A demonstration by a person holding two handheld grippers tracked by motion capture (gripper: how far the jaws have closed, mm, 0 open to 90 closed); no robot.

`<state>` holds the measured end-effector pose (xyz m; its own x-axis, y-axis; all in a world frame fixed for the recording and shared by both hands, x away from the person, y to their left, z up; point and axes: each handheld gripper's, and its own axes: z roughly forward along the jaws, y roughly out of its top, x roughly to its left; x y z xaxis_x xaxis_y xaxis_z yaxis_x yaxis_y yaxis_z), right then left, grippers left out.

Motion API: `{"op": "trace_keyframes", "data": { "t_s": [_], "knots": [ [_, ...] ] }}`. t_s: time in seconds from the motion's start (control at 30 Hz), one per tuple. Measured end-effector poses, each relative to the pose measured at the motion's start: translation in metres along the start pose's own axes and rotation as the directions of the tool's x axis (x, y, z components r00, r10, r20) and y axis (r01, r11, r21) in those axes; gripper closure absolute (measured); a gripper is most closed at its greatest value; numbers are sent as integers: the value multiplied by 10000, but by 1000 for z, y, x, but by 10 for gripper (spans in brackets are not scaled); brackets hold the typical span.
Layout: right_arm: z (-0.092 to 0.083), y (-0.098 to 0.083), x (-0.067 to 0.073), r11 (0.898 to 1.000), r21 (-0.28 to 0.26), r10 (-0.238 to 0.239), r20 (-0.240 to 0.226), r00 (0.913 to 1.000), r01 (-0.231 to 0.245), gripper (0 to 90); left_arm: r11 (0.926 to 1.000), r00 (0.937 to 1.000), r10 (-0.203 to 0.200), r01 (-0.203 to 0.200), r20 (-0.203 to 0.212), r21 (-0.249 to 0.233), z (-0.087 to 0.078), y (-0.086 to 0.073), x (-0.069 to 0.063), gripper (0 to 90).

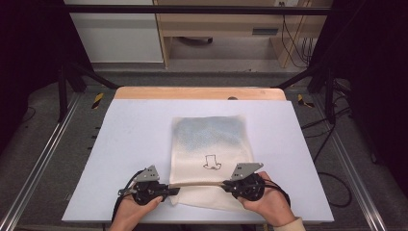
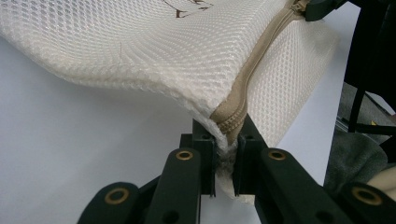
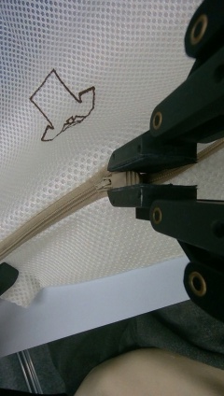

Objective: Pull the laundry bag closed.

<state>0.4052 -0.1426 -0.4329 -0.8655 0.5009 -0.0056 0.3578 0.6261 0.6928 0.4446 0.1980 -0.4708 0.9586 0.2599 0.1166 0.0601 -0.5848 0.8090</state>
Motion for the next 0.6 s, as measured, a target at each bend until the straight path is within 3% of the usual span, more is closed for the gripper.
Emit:
{"op": "trace_keyframes", "data": {
  "t_s": [0.6],
  "knots": [
    [-2, -5, -3, 9999, 69, 112, 89, 9999, -113, 822, 10000, 10000, 55, -55, 6, 45, 1, -1, 1, 819]
  ]
}}
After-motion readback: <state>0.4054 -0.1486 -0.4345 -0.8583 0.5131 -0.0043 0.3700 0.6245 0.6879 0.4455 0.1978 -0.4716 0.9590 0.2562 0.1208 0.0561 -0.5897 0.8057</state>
